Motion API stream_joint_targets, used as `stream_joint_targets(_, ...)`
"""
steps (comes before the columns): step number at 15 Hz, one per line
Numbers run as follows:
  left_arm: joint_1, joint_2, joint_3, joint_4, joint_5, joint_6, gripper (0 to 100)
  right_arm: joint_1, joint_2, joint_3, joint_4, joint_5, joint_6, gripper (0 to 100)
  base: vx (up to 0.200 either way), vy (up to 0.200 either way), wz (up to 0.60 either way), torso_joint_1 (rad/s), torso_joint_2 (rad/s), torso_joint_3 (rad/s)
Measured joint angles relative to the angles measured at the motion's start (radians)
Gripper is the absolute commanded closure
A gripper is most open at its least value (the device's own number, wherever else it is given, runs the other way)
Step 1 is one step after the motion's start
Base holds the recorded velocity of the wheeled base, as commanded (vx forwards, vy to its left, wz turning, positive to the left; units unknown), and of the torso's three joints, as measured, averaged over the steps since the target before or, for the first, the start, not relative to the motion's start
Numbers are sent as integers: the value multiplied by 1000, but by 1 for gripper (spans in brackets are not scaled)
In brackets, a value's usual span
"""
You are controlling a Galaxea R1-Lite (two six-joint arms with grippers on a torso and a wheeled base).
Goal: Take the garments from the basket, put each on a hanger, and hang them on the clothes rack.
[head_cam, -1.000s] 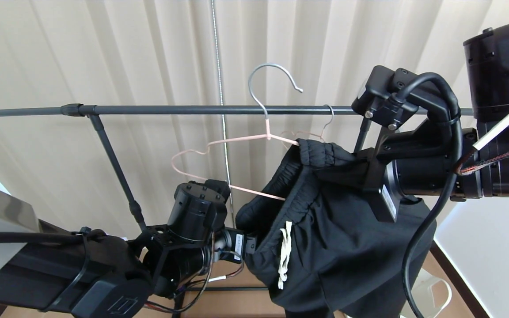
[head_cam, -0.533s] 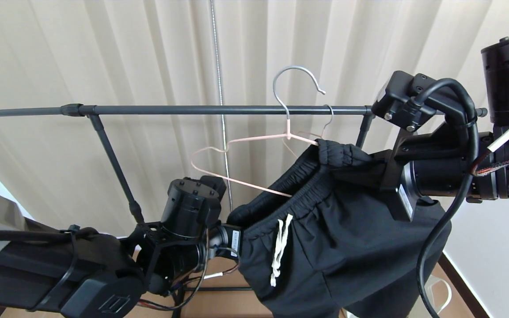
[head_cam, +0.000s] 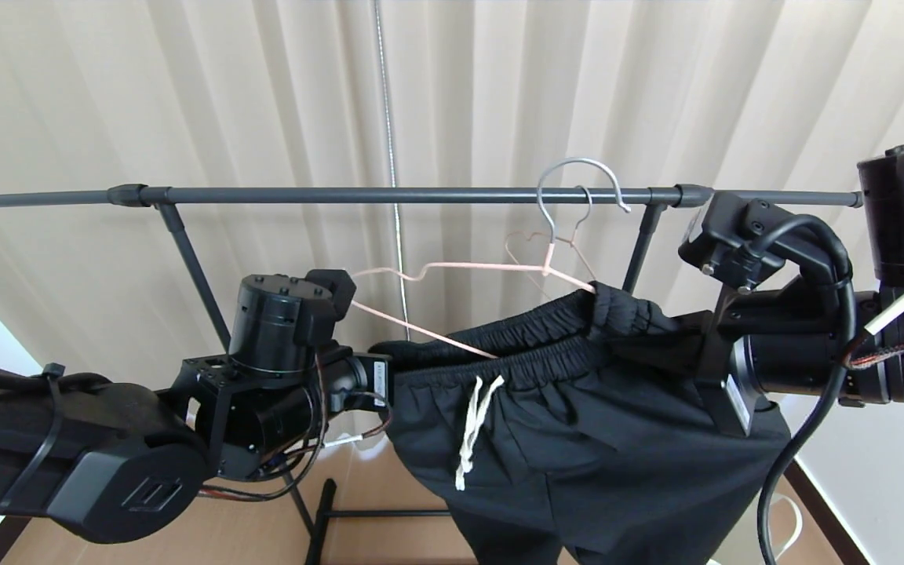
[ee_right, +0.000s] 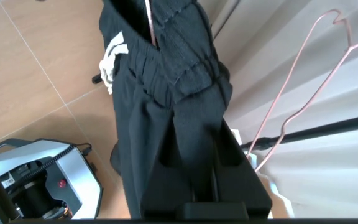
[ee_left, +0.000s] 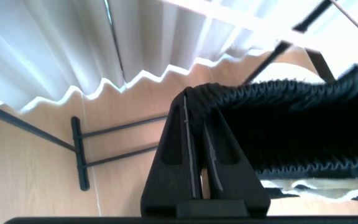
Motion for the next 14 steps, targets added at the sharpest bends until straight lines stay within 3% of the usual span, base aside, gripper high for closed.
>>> stream_joint_targets(5,50,0,-16,-1,-7,0,100,-8,-50,107,-34,0,21,100,0,0,0,0,0,0)
stream_joint_targets(14,125,1,-45,-1,-9,5,100,-21,-73,180,-22,-14,11,100,0,0,0,0,0,0)
